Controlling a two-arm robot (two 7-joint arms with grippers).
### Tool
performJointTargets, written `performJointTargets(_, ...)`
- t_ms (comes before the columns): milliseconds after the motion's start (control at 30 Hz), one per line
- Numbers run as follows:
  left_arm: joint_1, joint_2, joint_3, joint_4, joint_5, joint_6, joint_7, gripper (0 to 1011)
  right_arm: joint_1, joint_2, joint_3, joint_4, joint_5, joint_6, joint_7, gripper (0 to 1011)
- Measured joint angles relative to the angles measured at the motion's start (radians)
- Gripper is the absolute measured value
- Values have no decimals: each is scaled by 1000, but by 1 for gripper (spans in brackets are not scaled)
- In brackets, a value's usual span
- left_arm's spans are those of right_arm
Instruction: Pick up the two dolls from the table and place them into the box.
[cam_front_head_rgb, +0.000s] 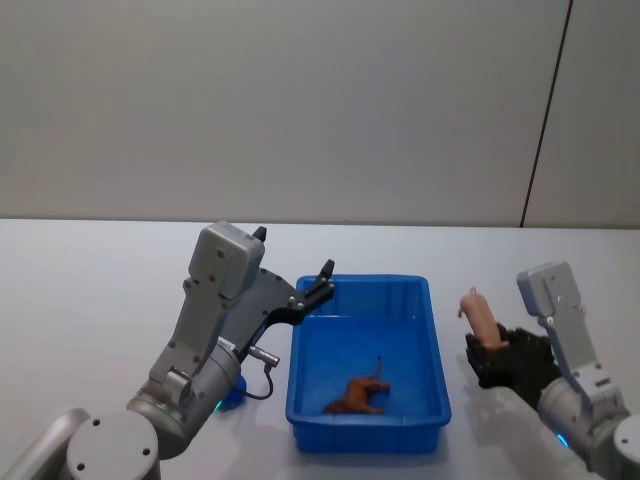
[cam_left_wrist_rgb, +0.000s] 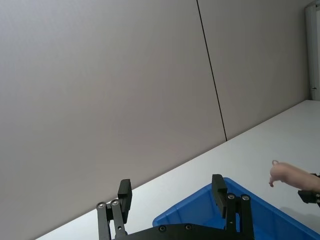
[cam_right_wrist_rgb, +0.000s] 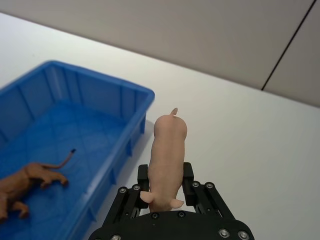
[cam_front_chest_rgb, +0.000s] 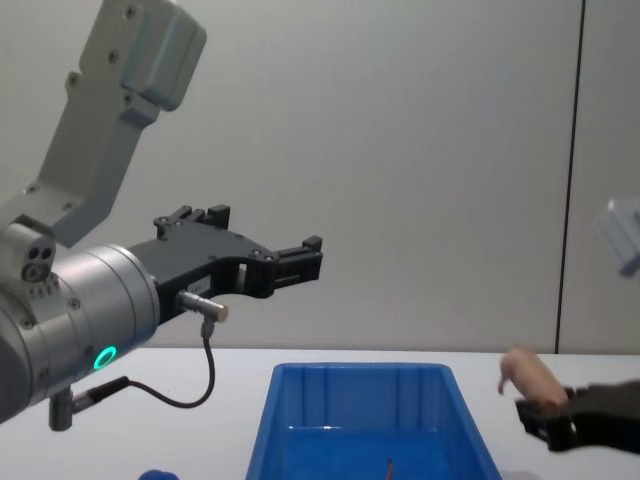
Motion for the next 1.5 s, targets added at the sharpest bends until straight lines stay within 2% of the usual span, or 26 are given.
performJointTargets(367, 0, 0, 0, 0, 0, 0, 0, 1002, -4, 2, -11, -92, -14, -18, 80, 369)
performJointTargets(667, 0, 0, 0, 0, 0, 0, 0, 1002, 11, -22, -41, -117, -45, 4, 151, 369)
performJointTargets(900, 0, 0, 0, 0, 0, 0, 0, 1002, 18, -41, -64, -108, -71, 27, 182, 547)
performJointTargets(933, 0, 0, 0, 0, 0, 0, 0, 1002, 19, -44, -68, -104, -76, 30, 186, 615)
performJointTargets(1000, 0, 0, 0, 0, 0, 0, 0, 1002, 19, -46, -72, -101, -80, 32, 189, 655)
performJointTargets(1033, 0, 0, 0, 0, 0, 0, 0, 1002, 19, -48, -75, -99, -83, 34, 191, 716)
performJointTargets(1133, 0, 0, 0, 0, 0, 0, 0, 1002, 19, -49, -78, -98, -87, 34, 193, 772)
performJointTargets(1200, 0, 0, 0, 0, 0, 0, 0, 1002, 16, -49, -79, -99, -89, 33, 195, 862)
performJointTargets(1233, 0, 0, 0, 0, 0, 0, 0, 1002, 16, -49, -79, -99, -89, 33, 195, 862)
performJointTargets(1367, 0, 0, 0, 0, 0, 0, 0, 1002, 4, -37, -75, -112, -85, 22, 194, 974)
performJointTargets(1500, 0, 0, 0, 0, 0, 0, 0, 1002, -12, -19, -65, -129, -74, 9, 190, 1001)
